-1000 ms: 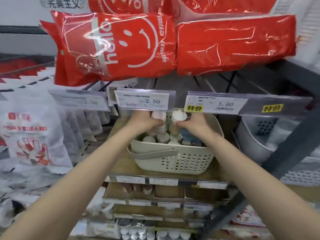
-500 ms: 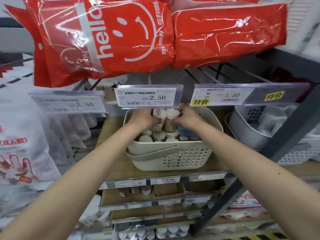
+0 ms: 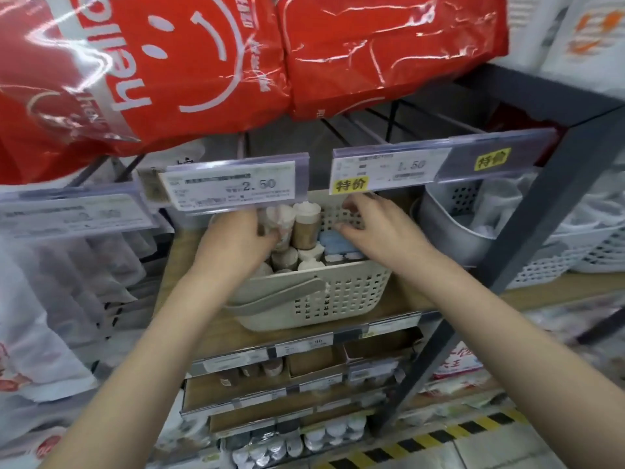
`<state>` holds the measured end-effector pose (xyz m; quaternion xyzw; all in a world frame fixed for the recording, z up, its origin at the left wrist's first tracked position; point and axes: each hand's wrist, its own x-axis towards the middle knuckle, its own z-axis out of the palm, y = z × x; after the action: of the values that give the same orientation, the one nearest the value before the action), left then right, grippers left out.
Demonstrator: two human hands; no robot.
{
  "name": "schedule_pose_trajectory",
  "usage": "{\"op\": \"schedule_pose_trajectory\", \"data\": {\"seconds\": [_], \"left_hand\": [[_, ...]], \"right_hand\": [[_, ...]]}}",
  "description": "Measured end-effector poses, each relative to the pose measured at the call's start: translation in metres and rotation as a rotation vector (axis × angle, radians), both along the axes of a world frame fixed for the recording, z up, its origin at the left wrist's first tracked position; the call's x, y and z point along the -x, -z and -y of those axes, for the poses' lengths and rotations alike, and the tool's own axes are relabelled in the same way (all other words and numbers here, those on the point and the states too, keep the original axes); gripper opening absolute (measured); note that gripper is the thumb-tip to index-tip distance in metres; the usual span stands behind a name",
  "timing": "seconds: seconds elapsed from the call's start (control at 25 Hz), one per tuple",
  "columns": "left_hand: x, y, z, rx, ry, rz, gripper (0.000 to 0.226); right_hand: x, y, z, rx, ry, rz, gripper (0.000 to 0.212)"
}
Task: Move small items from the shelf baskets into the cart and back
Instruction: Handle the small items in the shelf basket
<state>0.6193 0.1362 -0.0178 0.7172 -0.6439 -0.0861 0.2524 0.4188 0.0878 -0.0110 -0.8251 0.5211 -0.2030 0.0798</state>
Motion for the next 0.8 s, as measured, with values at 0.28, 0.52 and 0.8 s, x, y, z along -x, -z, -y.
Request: {"op": "schedule_pose_trajectory", "data": {"seconds": [0.28,0.52,0.8], "left_hand": [[0.136,0.013,-0.054,0.279,0.426,0.312,0.044],[0.341,0.042,-0.044,0.152,0.939,0.167,0.045],[0.579,0.099,-0.042,-0.161,1.221,0.040,0.050]], "right_hand": [[0.142,0.033,-0.086,0.355,-0.031,-0.123,0.037],[0.344,0.087,-0.161,0.092,0.421,-0.088,0.033],[0.536,0.132,-0.257,-0.205,1.026,0.098,0.037]]}}
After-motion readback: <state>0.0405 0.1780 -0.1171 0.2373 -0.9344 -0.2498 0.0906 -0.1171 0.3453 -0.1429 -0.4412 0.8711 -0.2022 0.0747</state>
